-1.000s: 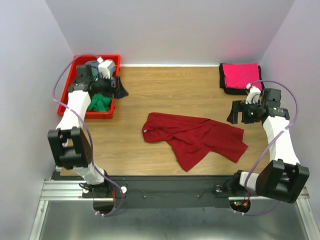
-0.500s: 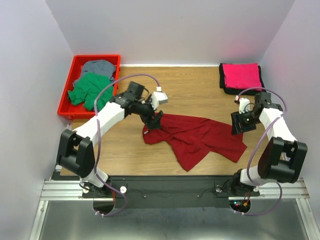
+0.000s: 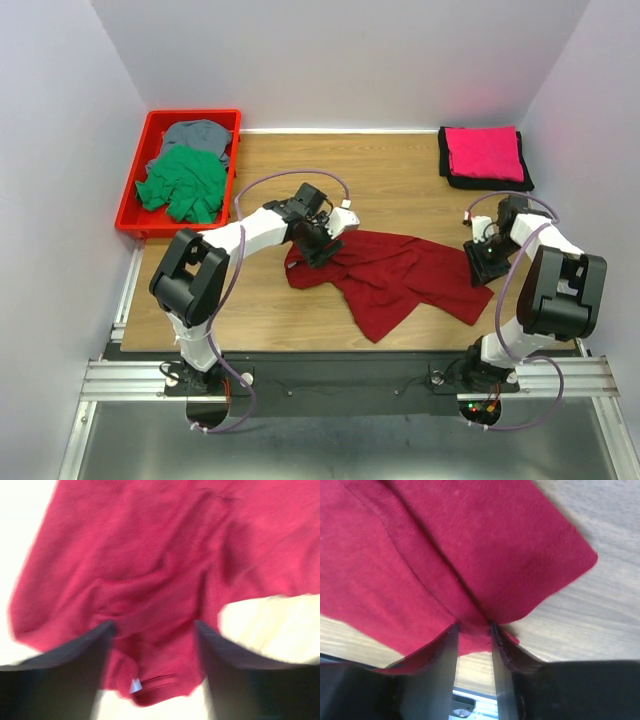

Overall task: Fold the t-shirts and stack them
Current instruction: Flatten the tshirt out

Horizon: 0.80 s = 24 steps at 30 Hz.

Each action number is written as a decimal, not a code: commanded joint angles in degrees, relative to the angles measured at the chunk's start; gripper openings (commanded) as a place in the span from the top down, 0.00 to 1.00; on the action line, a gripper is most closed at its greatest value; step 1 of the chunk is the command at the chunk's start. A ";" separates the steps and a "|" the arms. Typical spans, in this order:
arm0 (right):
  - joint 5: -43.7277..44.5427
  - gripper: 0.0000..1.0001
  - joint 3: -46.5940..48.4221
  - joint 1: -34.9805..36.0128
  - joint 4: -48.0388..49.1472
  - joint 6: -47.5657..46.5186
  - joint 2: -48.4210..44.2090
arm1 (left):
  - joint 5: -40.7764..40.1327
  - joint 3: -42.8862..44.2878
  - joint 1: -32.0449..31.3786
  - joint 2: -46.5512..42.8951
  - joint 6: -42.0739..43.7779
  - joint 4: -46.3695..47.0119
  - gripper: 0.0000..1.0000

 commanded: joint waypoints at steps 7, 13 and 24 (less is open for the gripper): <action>1.10 0.99 6.82 -0.22 1.80 -0.40 1.65 | -2.41 2.11 8.98 -1.58 5.44 -2.82 0.93; -0.66 0.99 11.39 -0.22 1.63 0.83 1.12 | -1.98 7.63 15.32 0.25 8.80 -4.49 1.00; -1.90 1.00 22.21 -0.22 1.71 2.59 0.77 | 7.95 18.62 23.58 0.17 1.87 -3.71 1.00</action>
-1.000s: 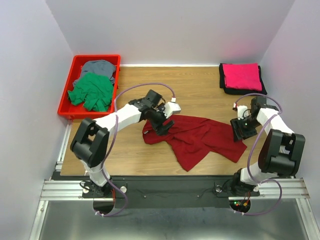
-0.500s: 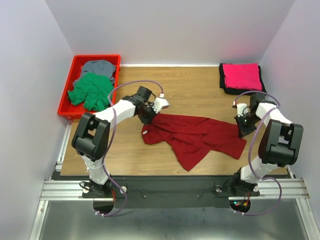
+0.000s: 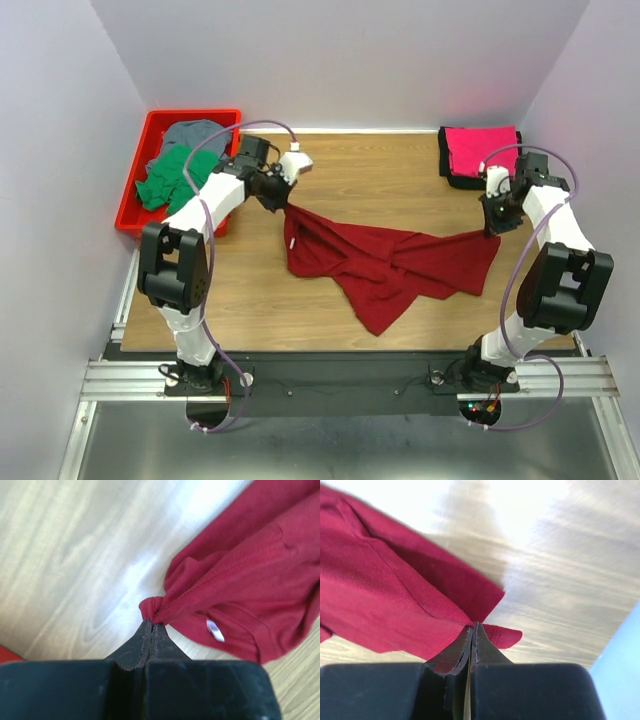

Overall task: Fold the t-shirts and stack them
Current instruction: Flatten the tshirt out

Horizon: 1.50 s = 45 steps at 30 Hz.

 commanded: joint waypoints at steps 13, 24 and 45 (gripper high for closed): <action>-2.73 0.99 33.35 -3.38 2.49 4.95 3.34 | 11.87 39.14 9.74 4.49 -17.28 4.37 1.00; -14.51 0.99 18.05 -13.14 0.91 -8.56 -16.07 | 24.63 25.66 13.34 -17.98 -12.83 1.05 1.00; -16.11 0.99 32.20 -7.88 -1.48 -1.84 2.68 | 10.66 11.33 13.34 -14.70 -13.24 0.94 1.00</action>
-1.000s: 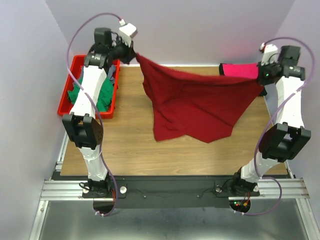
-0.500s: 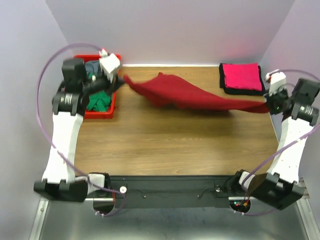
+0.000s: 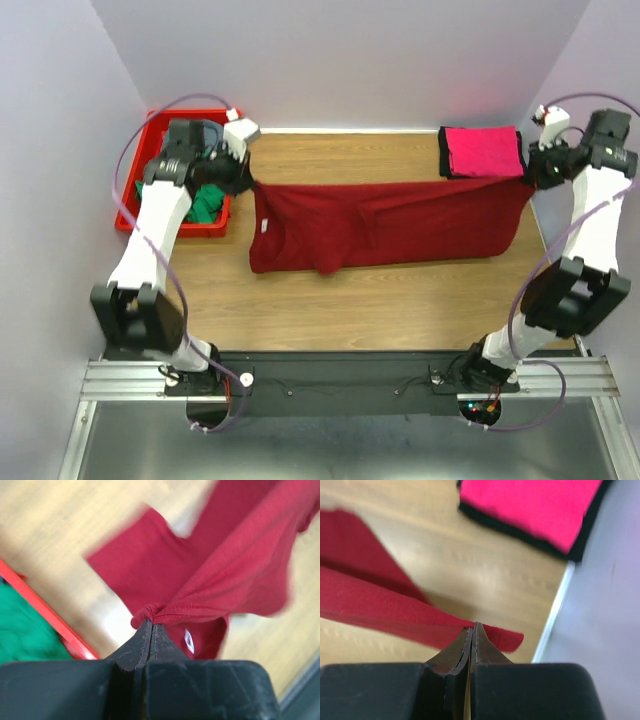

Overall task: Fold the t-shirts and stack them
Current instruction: Flatten the tshirt out

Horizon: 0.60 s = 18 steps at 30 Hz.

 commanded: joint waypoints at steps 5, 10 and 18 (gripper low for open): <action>1.92 0.99 34.76 5.06 6.04 15.27 18.33 | -2.89 40.40 0.78 24.77 -12.82 10.05 1.00; 1.75 0.99 46.07 4.71 9.45 16.60 17.06 | 2.72 58.32 3.06 24.30 -18.70 16.75 1.00; 2.27 0.99 10.19 4.18 19.31 3.54 -7.38 | 7.30 23.02 4.03 1.77 -10.30 20.43 1.00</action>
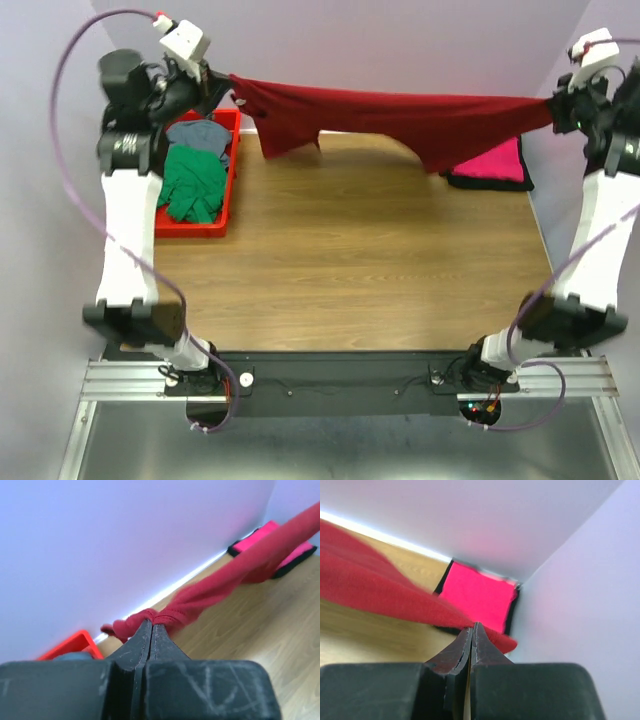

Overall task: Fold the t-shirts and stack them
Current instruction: Flatten the tshirt out

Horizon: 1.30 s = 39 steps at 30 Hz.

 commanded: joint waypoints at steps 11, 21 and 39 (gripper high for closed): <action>7.54 1.00 -56.58 -0.85 -6.62 -39.25 -25.89 | -0.51 -51.41 -0.54 -18.56 39.99 -29.93 0.99; 13.27 0.14 -61.47 -0.85 -33.53 -53.36 -31.27 | -9.66 -60.44 -0.72 -27.11 47.23 -35.58 0.33; 6.58 0.55 -43.43 18.39 -8.75 -13.63 6.52 | -15.02 -46.10 -11.53 4.08 22.45 -10.79 0.54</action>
